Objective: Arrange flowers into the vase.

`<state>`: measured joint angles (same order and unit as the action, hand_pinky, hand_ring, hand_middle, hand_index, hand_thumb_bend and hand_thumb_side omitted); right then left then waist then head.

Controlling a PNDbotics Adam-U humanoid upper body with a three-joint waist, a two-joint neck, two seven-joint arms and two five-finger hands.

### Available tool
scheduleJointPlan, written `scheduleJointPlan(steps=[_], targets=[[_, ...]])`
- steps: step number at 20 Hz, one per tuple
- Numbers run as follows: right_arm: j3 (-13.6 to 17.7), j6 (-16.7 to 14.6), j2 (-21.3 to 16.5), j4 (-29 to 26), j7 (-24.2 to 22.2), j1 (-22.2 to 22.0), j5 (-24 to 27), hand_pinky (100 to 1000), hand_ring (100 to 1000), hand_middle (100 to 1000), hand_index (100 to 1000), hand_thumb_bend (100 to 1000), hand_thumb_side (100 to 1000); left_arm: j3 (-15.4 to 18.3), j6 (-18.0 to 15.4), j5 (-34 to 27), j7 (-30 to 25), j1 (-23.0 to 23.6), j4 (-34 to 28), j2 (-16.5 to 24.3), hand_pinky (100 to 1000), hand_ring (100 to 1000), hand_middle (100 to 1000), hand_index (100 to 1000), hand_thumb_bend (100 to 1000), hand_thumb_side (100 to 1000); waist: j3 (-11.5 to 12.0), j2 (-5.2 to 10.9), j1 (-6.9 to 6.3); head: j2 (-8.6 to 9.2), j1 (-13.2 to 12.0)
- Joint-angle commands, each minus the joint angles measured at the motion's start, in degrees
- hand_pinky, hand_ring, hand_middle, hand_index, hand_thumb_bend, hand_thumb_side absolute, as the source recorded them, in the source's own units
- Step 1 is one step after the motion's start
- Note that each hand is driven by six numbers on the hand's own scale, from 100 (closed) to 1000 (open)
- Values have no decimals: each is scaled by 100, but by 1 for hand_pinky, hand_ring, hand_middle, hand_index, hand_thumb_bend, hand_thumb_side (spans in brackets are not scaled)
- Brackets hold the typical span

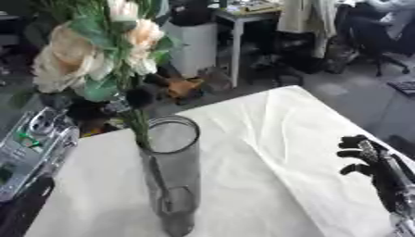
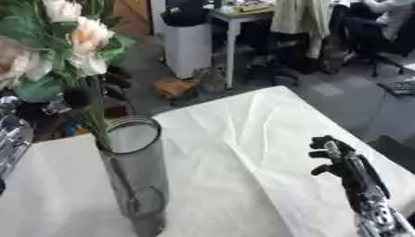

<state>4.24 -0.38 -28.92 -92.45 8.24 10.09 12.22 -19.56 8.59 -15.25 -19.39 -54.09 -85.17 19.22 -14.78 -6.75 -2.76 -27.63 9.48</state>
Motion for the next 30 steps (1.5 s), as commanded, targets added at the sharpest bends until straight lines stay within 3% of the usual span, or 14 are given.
scheduleJointPlan(steps=[1, 8, 17, 24, 30], targets=[[62, -16, -90, -68, 7, 37, 0, 478, 711, 690, 769, 100, 839, 22, -127, 201, 64, -20, -217, 155, 752, 792, 723, 723, 1000, 606, 0, 51, 50, 19, 24], [71, -18, -82, -69, 13, 25, 1, 479, 711, 690, 768, 100, 839, 11, -221, 796, 142, 154, -432, 206, 763, 796, 730, 725, 1000, 635, 4, 42, 67, 22, 38], [77, -20, -76, -71, 14, 16, -1, 479, 710, 689, 767, 100, 840, -7, -177, 1674, -487, 192, -540, 274, 787, 823, 787, 769, 1000, 647, 14, 52, 78, 17, 44], [80, -16, -68, -68, 12, 7, -3, 479, 709, 689, 766, 100, 840, 103, -209, 2281, -676, 236, -475, 224, 788, 830, 804, 807, 1000, 570, 18, 51, 78, 10, 54], [81, -15, -71, -67, 13, 6, -5, 479, 709, 689, 765, 100, 840, 126, -49, 2666, -935, 181, -434, 270, 805, 845, 822, 830, 1000, 508, 23, 51, 82, 2, 53]])
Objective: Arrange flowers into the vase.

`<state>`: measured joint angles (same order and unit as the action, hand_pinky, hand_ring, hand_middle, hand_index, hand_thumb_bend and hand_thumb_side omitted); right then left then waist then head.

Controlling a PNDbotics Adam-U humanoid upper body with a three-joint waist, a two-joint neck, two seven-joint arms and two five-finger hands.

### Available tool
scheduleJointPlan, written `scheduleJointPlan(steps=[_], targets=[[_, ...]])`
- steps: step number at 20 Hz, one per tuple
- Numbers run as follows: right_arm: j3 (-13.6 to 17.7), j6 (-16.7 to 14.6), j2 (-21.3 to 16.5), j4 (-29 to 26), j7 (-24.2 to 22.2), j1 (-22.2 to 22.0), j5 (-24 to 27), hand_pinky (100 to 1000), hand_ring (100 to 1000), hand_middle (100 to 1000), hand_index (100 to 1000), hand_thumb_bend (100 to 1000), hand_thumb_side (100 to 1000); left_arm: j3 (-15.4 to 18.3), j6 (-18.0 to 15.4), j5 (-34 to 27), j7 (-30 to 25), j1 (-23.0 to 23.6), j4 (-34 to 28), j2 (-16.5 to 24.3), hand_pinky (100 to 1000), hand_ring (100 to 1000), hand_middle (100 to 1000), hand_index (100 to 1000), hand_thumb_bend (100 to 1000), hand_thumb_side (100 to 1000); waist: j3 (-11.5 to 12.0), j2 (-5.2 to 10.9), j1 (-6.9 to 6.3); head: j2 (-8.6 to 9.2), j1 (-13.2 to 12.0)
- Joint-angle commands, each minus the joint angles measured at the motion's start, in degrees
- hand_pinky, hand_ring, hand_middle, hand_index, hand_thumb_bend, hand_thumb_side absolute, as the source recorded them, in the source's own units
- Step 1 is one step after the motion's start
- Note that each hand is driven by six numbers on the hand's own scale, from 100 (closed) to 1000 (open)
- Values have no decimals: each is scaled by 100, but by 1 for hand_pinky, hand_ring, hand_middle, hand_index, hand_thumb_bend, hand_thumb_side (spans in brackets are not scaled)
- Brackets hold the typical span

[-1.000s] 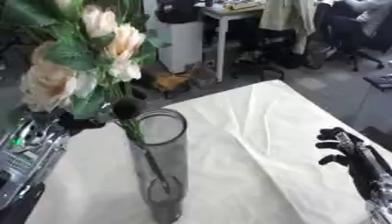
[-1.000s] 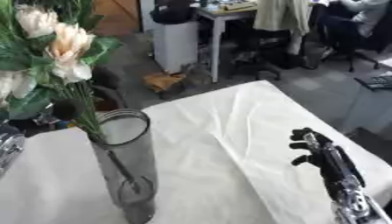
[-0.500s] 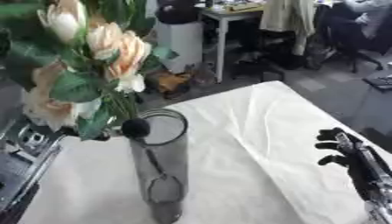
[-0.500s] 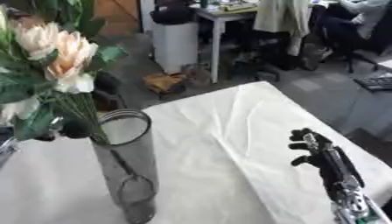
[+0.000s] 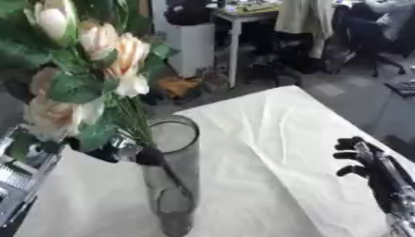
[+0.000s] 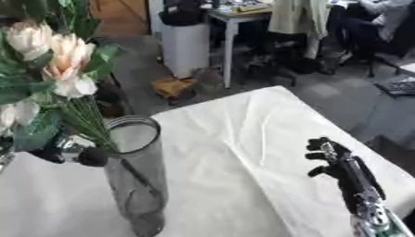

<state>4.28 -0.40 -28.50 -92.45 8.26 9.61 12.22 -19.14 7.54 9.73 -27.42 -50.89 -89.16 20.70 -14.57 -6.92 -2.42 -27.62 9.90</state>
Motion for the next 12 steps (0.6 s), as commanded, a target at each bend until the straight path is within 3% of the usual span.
scheduleJointPlan(steps=[1, 12], targets=[[78, -13, -114, -67, 10, 52, -6, 479, 709, 689, 765, 100, 840, 81, 89, 251, -212, -159, -21, 147, 808, 847, 825, 832, 1000, 501, 3, 69, 47, 0, 11], [78, -13, -120, -65, 6, 50, -11, 479, 708, 689, 765, 100, 840, 188, 187, 1020, -556, -239, 52, 209, 817, 852, 835, 846, 1000, 465, 33, 72, 52, -6, 21]])
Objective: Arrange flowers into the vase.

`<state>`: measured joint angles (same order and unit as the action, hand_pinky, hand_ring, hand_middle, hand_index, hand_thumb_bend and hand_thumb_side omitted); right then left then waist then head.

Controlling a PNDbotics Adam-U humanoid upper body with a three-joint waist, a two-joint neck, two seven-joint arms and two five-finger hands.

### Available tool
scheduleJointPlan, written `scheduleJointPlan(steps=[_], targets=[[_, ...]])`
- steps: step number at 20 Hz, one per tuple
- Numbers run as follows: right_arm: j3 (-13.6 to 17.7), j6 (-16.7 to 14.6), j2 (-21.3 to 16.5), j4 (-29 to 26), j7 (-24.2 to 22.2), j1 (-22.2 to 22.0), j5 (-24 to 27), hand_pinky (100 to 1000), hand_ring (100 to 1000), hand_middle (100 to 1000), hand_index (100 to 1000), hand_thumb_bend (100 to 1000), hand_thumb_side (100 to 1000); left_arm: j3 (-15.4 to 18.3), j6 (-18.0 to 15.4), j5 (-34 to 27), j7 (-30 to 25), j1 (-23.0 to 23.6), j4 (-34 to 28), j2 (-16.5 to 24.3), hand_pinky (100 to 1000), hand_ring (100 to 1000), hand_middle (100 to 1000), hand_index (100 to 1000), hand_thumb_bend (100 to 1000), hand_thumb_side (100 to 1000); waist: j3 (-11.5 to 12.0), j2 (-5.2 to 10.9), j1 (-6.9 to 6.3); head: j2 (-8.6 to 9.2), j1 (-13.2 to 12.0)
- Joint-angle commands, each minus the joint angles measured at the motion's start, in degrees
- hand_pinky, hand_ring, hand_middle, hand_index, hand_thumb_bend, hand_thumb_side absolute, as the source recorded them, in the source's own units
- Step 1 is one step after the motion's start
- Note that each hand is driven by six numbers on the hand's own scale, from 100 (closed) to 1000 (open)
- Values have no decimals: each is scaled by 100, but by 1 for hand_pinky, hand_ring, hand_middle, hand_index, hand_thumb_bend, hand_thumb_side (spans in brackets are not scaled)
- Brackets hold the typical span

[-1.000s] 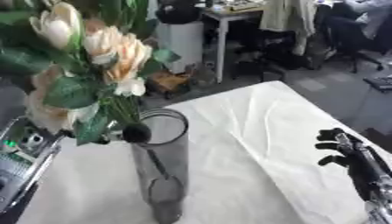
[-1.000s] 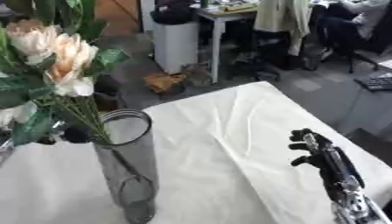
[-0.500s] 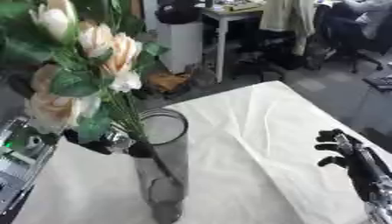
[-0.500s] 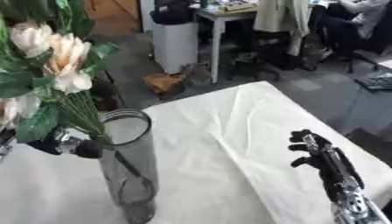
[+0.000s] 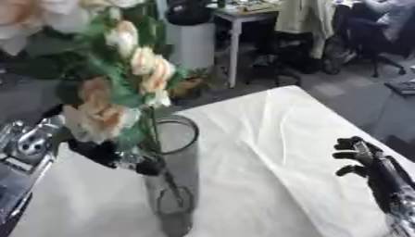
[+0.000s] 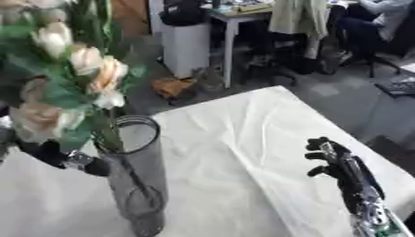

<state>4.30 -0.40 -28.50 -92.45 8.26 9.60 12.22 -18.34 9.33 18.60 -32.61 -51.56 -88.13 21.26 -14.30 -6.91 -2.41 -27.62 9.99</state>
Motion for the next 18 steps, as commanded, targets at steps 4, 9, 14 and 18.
scheduleJointPlan(steps=[4, 9, 14, 18], targets=[[78, -11, -119, -64, 5, 48, -12, 479, 708, 689, 765, 100, 841, 124, 24, 232, -63, -163, -54, 152, 818, 853, 835, 848, 1000, 461, 17, 68, 57, -3, 12], [77, -11, -114, -62, 3, 47, -14, 479, 708, 690, 764, 100, 841, 130, 39, 205, -66, -128, -26, 138, 813, 849, 830, 846, 1000, 468, 35, 67, 65, -1, 18], [80, -10, -105, -57, 3, 44, -15, 479, 707, 690, 764, 100, 841, 130, 55, 162, -35, -103, 6, 125, 812, 847, 827, 844, 1000, 472, 47, 63, 71, 11, 25], [82, -10, -104, -49, 4, 42, -17, 479, 707, 690, 764, 100, 841, 122, 54, 161, -40, -93, 31, 114, 811, 845, 823, 841, 1000, 473, 51, 58, 76, 17, 27]])
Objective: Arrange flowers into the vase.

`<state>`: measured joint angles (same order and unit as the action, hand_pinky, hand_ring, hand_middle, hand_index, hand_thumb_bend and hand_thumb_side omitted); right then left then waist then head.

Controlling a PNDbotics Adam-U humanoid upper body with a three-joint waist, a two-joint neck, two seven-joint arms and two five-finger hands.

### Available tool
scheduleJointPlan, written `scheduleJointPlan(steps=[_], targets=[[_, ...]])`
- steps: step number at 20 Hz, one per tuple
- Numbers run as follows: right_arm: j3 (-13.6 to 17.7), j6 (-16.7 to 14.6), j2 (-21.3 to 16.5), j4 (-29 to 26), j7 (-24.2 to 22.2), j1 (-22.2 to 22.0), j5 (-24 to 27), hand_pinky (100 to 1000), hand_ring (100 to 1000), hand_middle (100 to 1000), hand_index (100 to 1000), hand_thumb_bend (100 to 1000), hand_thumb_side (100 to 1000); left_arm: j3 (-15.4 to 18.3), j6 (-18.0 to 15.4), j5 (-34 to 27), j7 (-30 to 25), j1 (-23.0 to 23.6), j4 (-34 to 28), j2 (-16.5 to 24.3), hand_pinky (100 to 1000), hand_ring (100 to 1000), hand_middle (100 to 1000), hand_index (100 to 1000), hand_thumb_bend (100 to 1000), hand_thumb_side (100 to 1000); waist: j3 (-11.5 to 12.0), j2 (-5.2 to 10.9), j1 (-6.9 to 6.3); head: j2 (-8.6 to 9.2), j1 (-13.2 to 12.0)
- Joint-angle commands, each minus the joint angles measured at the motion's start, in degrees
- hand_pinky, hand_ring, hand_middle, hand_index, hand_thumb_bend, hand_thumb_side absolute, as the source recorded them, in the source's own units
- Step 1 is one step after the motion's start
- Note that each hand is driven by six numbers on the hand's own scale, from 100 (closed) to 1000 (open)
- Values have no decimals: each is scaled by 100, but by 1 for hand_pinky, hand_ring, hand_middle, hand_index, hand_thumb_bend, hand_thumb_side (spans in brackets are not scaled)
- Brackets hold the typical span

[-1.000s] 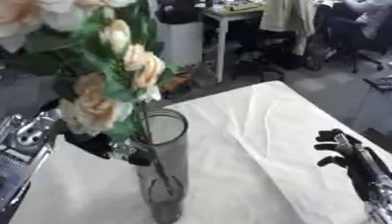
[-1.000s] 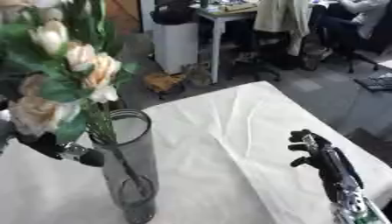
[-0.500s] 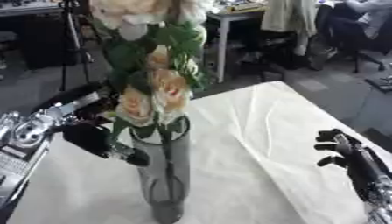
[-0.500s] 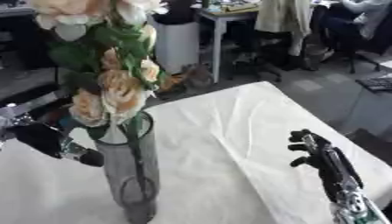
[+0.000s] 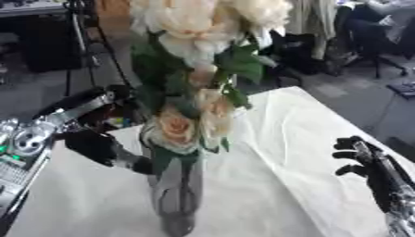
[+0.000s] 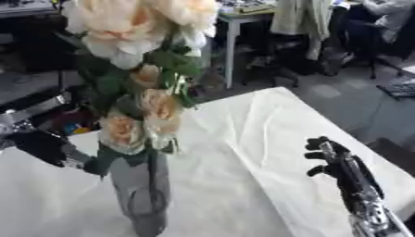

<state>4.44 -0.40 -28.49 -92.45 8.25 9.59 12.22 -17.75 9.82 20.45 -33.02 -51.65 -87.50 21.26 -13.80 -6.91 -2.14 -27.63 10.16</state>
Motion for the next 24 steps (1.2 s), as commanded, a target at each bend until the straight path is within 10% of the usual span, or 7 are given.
scheduleJointPlan(steps=[1, 24], targets=[[68, -11, -105, -49, 4, 44, -17, 480, 707, 690, 764, 100, 841, 64, 4, -26, 1, -84, -29, 112, 811, 845, 823, 840, 1000, 473, 3, 57, 50, 19, 11], [110, -28, -102, -35, 35, -25, -14, 480, 705, 690, 763, 100, 839, 511, 83, -874, 1480, 664, -842, 375, 742, 835, 814, 837, 1000, 614, 216, 66, 149, 4, 69]])
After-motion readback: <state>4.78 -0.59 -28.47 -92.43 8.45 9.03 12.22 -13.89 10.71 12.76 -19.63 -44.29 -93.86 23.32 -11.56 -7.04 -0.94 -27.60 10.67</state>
